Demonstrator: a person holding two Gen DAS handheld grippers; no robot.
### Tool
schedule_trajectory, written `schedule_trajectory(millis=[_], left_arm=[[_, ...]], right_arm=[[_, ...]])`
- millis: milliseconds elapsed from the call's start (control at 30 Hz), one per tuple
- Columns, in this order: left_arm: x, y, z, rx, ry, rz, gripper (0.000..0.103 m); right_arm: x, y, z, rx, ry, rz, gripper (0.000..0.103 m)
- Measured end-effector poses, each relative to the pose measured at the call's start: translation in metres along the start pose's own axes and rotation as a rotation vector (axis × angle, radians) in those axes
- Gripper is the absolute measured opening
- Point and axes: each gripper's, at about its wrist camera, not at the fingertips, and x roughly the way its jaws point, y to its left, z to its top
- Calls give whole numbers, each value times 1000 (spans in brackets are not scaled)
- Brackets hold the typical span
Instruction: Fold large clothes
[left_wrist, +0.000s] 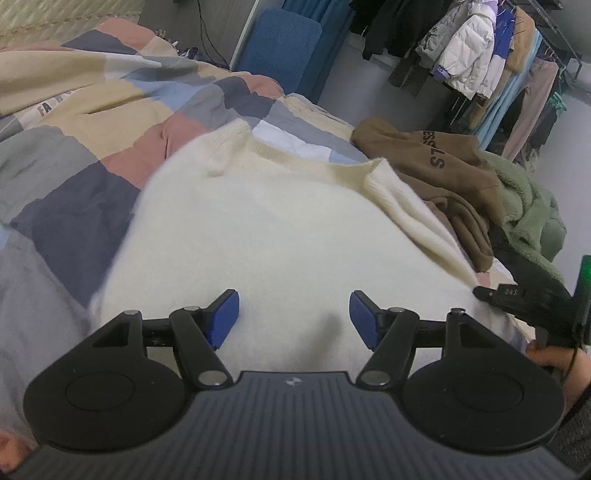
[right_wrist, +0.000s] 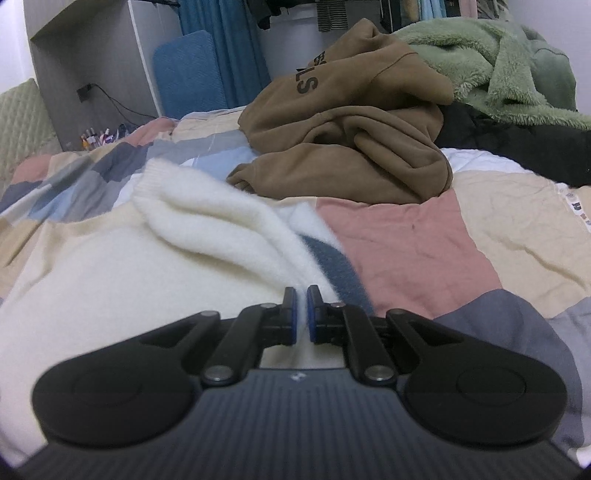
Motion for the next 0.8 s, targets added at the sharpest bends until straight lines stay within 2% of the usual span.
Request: schedule_trajectory(millis=[133,233,367,533,633,700,733,800], left_arm=[[-16,2,-6,-48,14,-40,74],[-28,3,-14,-112,30,-118,81],[-22,8,-21,-188,78,-147,83],[2,39,-31,-452,189,-226,83],[17,60,-35,-588,212,-240,83],[27,74,-40,-708,218,-290,83],[31,81,-43,-776,222,-317,83],[37,95,-51,-922,194,-355,83]], right_arm=[[-1,-5,1,35,4,26,10],[-2,-4,1,40,4,30,10],[-3,-4,1,52,5,35,10],[-5,-7,1,87,11,57,10],[-6,-9,1,119,18,68,11],[-6,-10,1,144,24,81,12],[-7,-11,1,155,29,89,16],[-10,-11,-1,178,39,117,28]])
